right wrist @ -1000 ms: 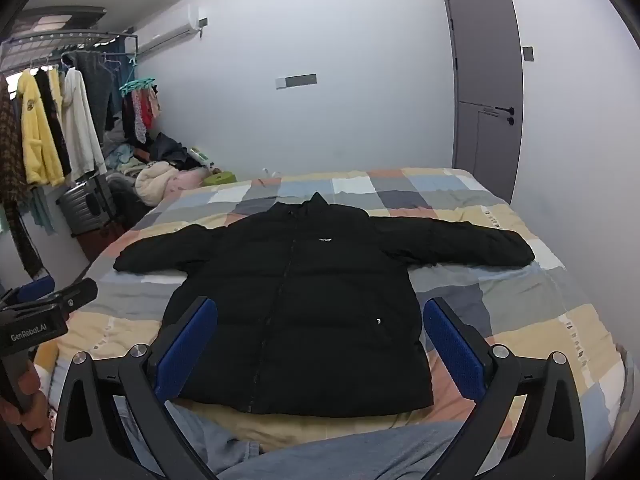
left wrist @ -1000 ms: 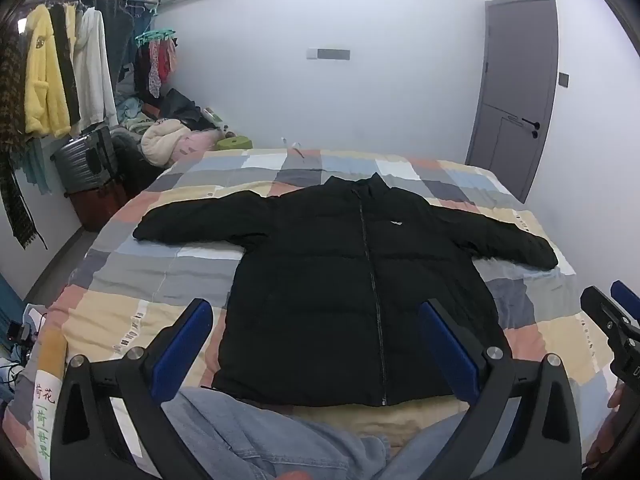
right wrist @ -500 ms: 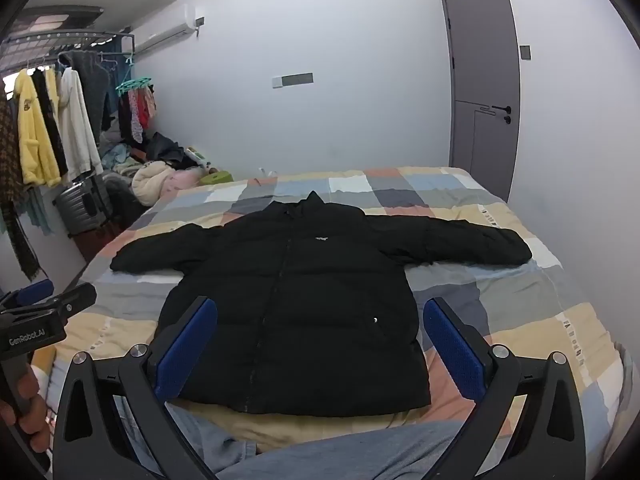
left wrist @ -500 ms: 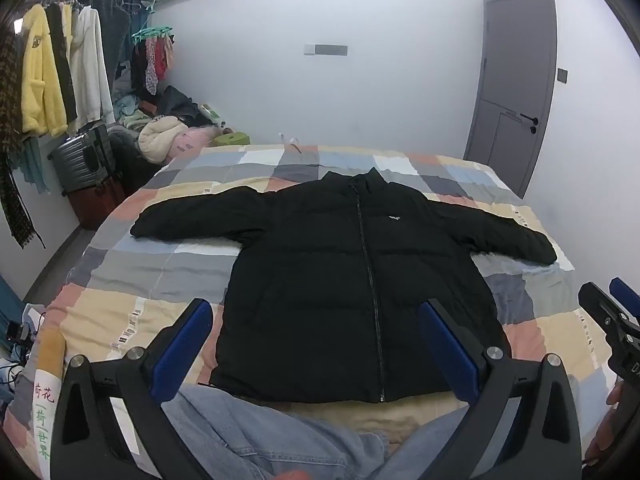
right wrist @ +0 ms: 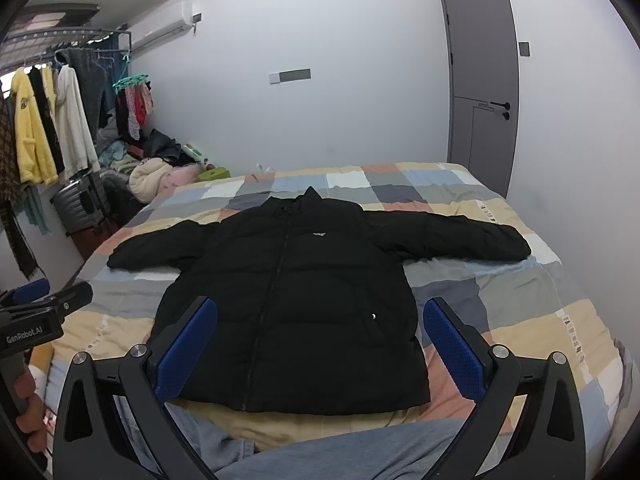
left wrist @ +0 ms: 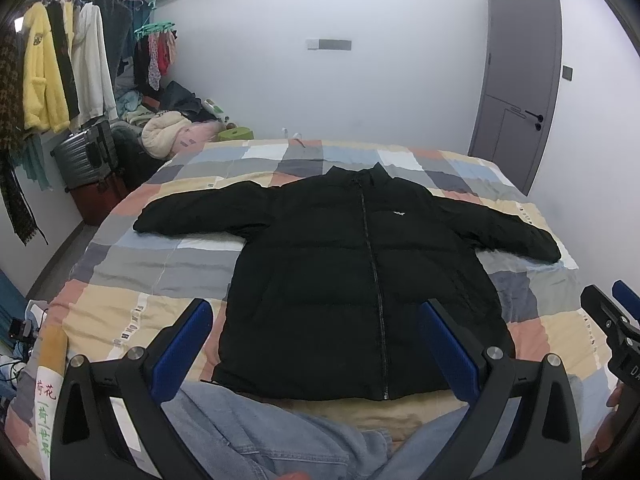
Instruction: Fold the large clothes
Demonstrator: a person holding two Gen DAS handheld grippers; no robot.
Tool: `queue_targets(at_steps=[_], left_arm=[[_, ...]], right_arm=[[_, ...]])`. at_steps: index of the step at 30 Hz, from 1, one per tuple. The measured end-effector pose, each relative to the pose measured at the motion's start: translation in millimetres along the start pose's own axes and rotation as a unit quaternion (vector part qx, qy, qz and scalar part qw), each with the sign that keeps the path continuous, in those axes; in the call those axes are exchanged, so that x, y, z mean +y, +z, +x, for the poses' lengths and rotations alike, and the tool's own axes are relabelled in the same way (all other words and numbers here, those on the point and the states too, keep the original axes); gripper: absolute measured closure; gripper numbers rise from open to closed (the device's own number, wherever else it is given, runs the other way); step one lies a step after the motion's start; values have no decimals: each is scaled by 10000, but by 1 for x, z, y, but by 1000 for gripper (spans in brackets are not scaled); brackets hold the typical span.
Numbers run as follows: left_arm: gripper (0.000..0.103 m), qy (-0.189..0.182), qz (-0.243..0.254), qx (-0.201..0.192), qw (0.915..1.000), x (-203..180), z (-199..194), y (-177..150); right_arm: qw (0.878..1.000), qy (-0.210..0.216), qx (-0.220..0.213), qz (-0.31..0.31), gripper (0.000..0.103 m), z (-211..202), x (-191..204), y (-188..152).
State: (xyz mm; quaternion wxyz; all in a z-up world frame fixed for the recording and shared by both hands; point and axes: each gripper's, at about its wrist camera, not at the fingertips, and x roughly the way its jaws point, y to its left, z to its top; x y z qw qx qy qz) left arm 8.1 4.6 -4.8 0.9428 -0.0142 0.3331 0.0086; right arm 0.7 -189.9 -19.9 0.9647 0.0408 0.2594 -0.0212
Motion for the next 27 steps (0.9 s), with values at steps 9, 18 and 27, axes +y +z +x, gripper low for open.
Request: queue_targets(at_steps=[9, 18, 27], left_arm=[[0, 50, -4, -13, 10000, 1, -2, 0], [0, -5, -41, 29, 10000, 3, -4, -1], [0, -8, -48, 31, 10000, 5, -4, -1]], right_arm=[[10000, -11, -15, -4, 0, -2, 3, -1], [10000, 20, -4, 6, 0, -2, 4, -1], [10000, 2, 18, -9, 0, 1, 1, -2]])
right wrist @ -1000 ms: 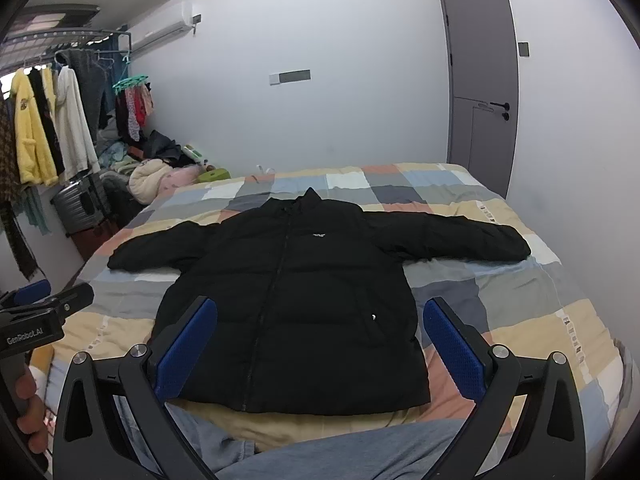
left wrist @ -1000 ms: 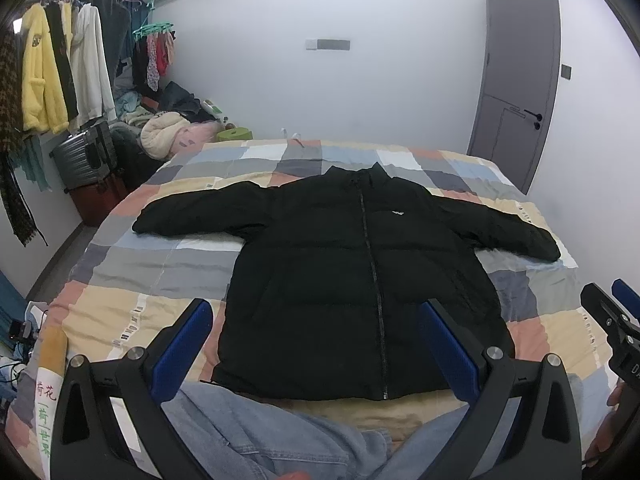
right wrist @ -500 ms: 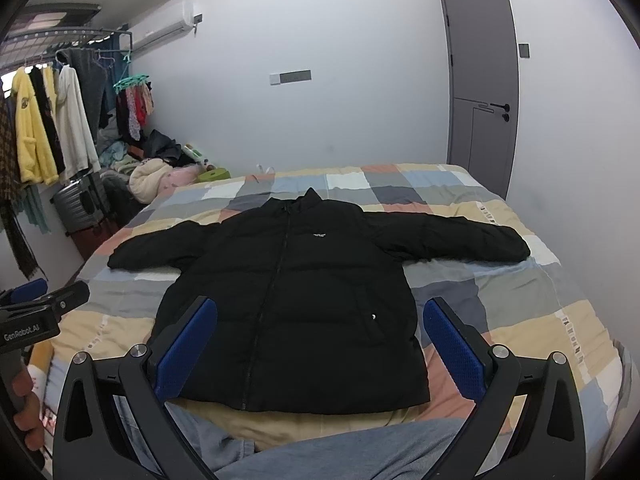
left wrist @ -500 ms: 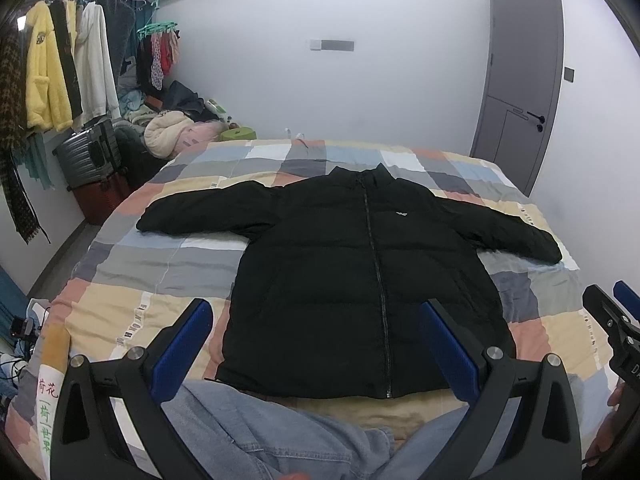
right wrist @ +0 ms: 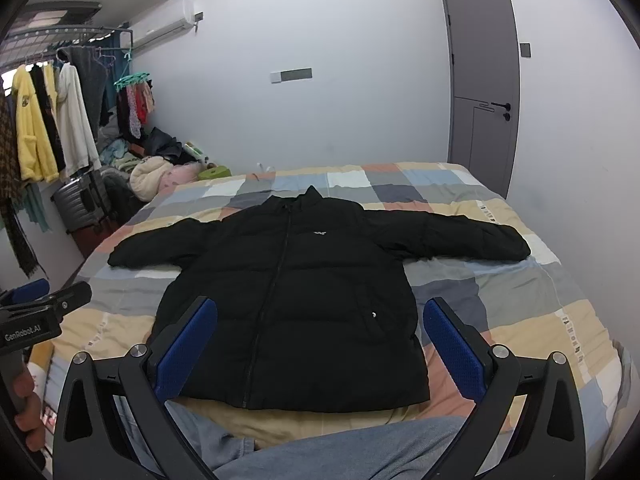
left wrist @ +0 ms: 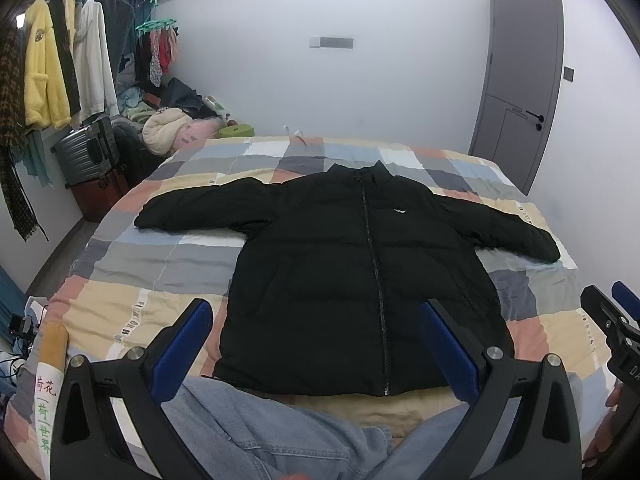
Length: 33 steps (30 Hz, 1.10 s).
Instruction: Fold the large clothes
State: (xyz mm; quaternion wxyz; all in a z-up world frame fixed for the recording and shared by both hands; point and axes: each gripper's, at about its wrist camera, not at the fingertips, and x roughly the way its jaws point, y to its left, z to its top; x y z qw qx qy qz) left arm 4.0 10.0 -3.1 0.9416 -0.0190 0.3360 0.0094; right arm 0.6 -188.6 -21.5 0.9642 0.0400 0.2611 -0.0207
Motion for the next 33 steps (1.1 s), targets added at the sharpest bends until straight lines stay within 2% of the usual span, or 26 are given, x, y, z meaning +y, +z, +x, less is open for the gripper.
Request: queue_targets(at_steps=[14, 18, 33], left_arm=[[0, 73, 44, -34, 10000, -6, 0, -2], [0, 232, 60, -124, 9996, -8, -4, -3], [0, -50, -23, -86, 9999, -4, -2, 4]], right_arm=[[10000, -31, 36, -15, 0, -1, 1, -3], [10000, -40, 52, -10, 0, -1, 2, -4], [9999, -12, 120, 40, 0, 2, -7, -3]])
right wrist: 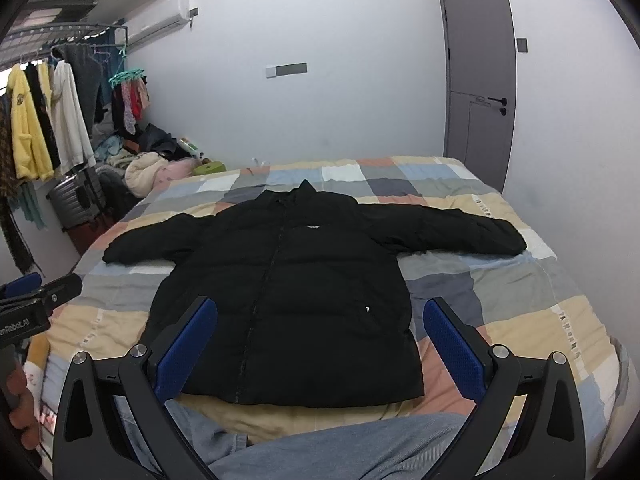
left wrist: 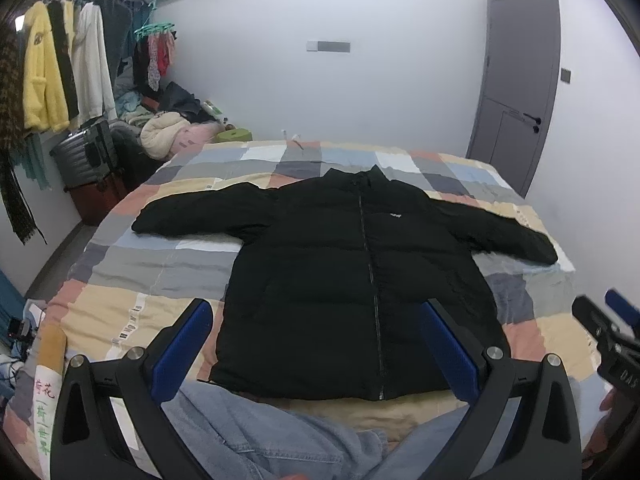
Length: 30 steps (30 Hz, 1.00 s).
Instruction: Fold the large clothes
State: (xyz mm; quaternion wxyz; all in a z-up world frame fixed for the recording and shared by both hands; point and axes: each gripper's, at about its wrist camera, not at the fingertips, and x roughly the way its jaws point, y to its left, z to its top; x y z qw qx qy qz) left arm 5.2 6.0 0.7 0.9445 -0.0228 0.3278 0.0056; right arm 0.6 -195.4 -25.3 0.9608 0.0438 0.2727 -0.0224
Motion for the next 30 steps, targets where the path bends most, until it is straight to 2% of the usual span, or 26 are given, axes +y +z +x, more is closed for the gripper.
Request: queue_targets(at_steps=[5, 12, 16, 22, 27, 30], left_arm=[[0, 57, 33, -169, 9998, 1, 4, 12], [0, -95, 360, -564, 9977, -13, 18, 45], [0, -318, 217, -654, 9971, -12, 39, 56], [0, -503, 1, -577, 9971, -6, 82, 49], [0, -480, 160, -188, 9985, -15, 127, 39], [0, -506, 135, -173, 9985, -16, 145, 36]], right_arm=[[10000, 30, -56, -15, 0, 1, -6, 5], [10000, -31, -82, -37, 0, 15, -21, 23], [9998, -26, -172, 73, 0, 25, -38, 36], [9989, 1, -284, 364, 0, 49, -79, 55], [9971, -280, -392, 586, 0, 75, -125, 70], [9961, -453, -474, 594, 0, 92, -155, 78]])
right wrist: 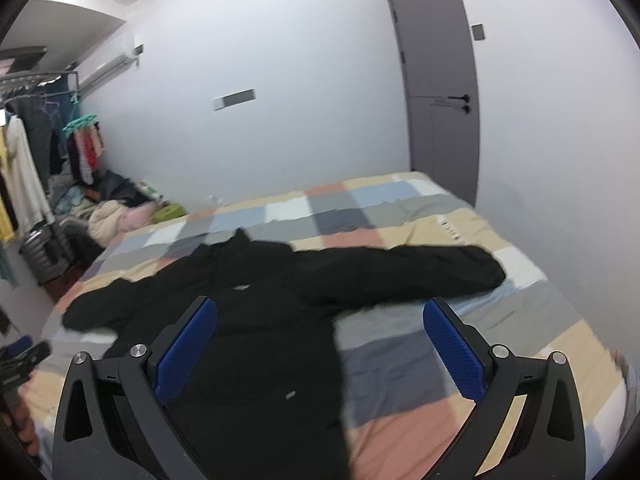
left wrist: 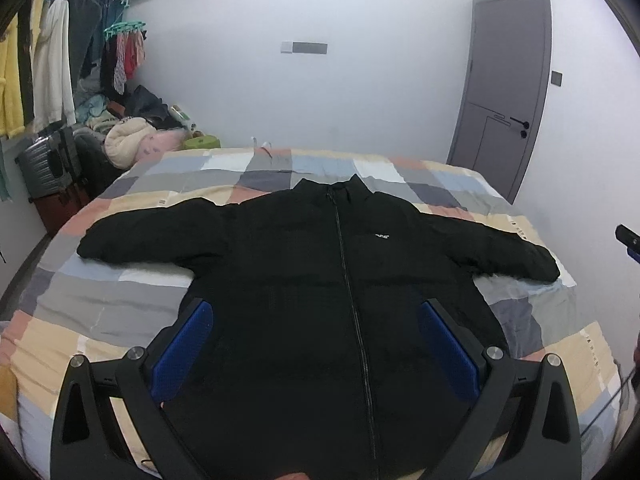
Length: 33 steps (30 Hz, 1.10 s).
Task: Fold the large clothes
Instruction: 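Reach the right gripper to the jacket sleeve cuff and grasp it, then lift the sleeve with the right gripper and fold it across the jacket body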
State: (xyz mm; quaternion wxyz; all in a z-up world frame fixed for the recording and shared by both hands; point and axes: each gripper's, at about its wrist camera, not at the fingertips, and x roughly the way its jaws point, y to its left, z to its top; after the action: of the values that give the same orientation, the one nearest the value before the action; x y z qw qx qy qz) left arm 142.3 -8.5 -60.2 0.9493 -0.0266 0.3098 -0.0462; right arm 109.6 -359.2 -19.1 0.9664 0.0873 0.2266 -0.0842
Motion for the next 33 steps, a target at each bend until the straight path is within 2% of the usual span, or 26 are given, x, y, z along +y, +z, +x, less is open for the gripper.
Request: queue_targets(at_steps=[8, 16, 20, 25, 33], left_arm=[[0, -186, 145, -39, 9997, -5, 47, -13], [1, -217, -56, 119, 9997, -5, 104, -19], [1, -180, -223, 216, 9994, -2, 128, -19], [1, -133, -412, 298, 9986, 0, 153, -17], [1, 19, -574, 367, 9977, -1, 186, -15]], right_arm=[[9985, -496, 192, 104, 0, 85, -88, 8], [9924, -442, 464, 1054, 0, 172, -185, -10], [9780, -365, 571, 1971, 2, 216, -245, -28], [9550, -512, 642, 2849, 8, 265, -306, -48], [9226, -663, 605, 3752, 12, 320, -368, -71]])
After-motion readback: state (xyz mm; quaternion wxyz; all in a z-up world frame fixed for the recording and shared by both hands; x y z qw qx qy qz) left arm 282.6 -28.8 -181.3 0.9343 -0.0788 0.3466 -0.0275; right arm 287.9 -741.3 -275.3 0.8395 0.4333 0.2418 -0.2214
